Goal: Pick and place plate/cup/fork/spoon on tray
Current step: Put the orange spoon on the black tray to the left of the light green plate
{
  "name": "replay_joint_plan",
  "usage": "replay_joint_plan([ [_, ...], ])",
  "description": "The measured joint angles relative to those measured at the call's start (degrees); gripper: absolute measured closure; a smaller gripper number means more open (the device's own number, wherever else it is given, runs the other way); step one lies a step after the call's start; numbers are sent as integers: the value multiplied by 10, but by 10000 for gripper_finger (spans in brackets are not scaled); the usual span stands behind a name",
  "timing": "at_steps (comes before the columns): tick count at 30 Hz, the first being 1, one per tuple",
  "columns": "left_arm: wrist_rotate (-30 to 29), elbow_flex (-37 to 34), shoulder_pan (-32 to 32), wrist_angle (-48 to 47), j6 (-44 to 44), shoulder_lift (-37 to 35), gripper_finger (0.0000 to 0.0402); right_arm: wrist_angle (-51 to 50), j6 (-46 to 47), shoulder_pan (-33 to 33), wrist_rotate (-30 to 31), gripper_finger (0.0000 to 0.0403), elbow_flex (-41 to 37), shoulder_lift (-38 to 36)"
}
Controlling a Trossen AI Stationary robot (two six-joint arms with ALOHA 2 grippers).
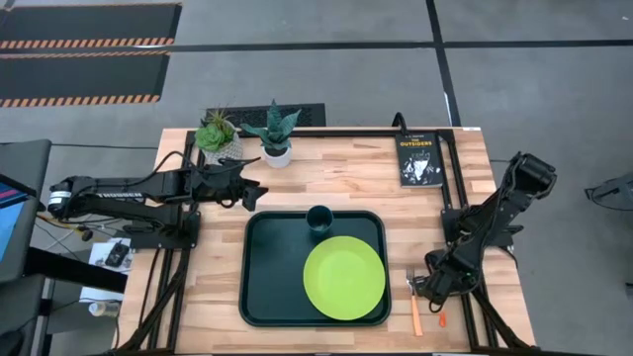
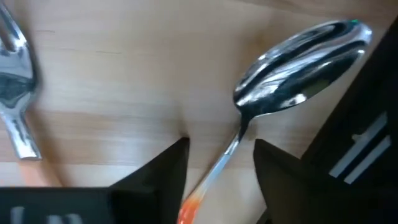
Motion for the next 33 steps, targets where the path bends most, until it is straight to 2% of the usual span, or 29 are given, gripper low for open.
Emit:
replay_joint_plan([
  [8,-2,0,0,0,1,0,189,11,-10,-7,22,333,-1,-1],
  [14,-6,0,0,-1,4,0,189,8,-12,-7,25,392,-1,-1],
  [22,-16,0,0,-1,4,0,189,1,-13,-6,32,399,-2,-20],
  [33,-19,0,0,-2,4,0,189,-68,-13,-6,47,401,12,-63],
])
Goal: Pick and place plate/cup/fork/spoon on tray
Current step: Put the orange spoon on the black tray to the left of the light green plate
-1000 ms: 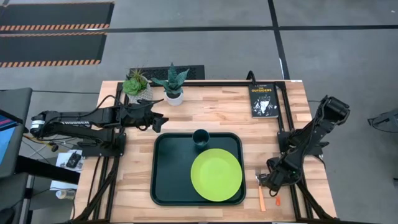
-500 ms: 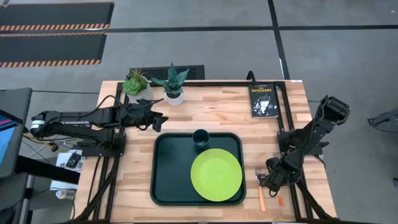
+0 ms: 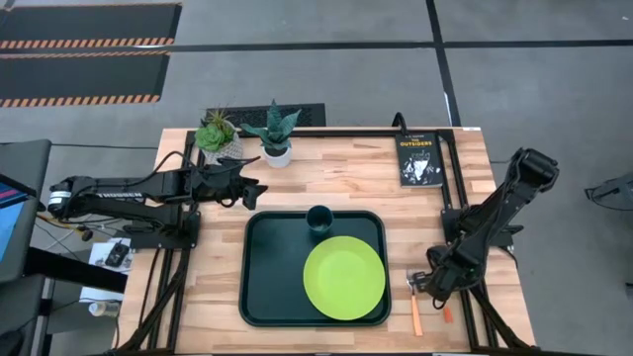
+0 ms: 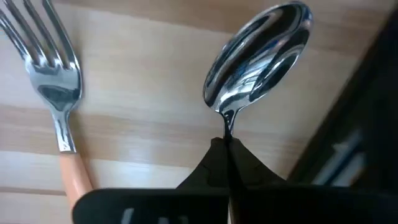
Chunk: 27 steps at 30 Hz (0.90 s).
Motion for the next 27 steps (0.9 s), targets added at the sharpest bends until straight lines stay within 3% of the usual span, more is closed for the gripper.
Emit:
replay_joint_plan([
  [6,-6,0,0,0,0,0,189,-89,-32,-22,32,402,53,-19],
  [14,-10,0,0,0,0,0,189,-165,-161,-100,67,402,137,-31],
  [27,57,0,0,-1,7,-30,189,-153,-345,-256,94,403,244,19],
])
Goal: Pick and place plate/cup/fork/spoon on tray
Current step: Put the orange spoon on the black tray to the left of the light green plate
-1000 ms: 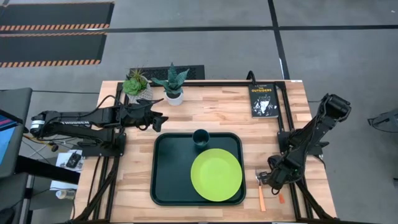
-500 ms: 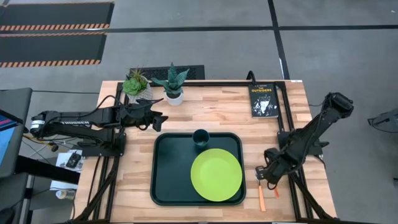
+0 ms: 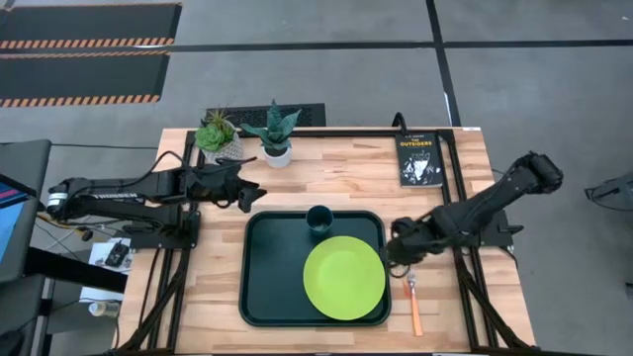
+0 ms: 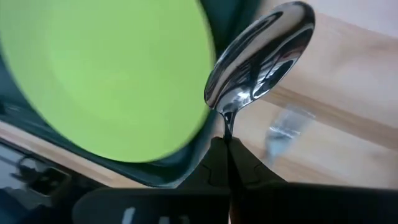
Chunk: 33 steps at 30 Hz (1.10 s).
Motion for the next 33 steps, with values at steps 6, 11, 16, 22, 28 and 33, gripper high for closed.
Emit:
replay_joint_plan([
  [6,5,0,8,-13,12,-59,189,8,-47,-43,0,403,75,73],
  [11,5,0,18,-22,34,-115,189,12,-63,-66,9,401,145,144],
  [16,5,0,28,-46,65,-163,189,19,-73,-83,13,402,223,225],
  [22,6,0,35,-95,93,-205,189,31,-86,-96,26,401,329,324],
  [28,6,0,35,-150,95,-233,189,32,-105,-100,27,398,440,415],
  [33,-2,0,35,-179,111,-246,189,33,-114,-99,29,400,521,481],
])
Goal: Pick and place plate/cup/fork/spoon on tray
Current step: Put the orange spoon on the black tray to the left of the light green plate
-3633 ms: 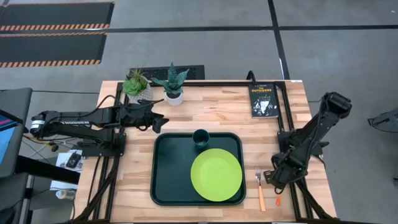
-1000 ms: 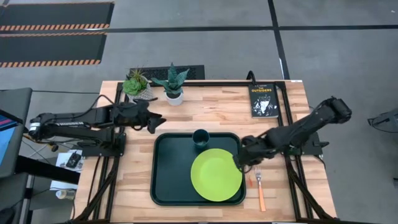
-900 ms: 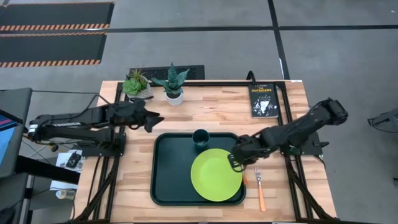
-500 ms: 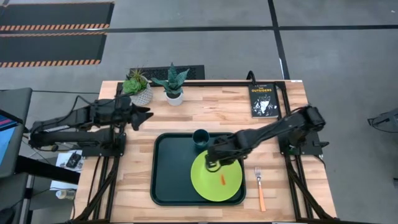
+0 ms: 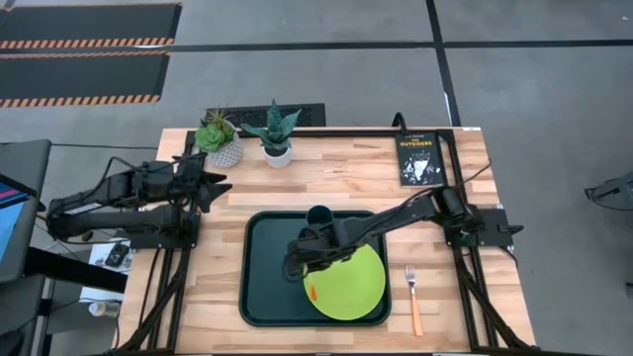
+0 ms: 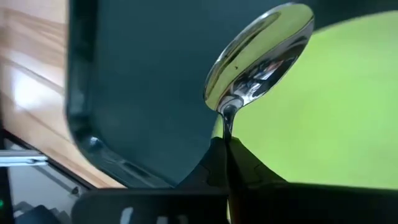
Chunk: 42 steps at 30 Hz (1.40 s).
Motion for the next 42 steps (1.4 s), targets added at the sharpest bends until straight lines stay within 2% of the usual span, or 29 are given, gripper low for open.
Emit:
replay_joint_plan([
  [10,-3,0,0,-44,11,1,189,42,13,0,0,400,148,124],
  [18,-3,0,0,-55,60,0,189,0,19,-9,-7,400,230,180],
  [24,-3,0,0,-62,73,0,189,-61,31,-18,-7,400,234,181],
  [42,-7,0,0,-62,75,0,189,-87,76,1,8,399,234,190],
])
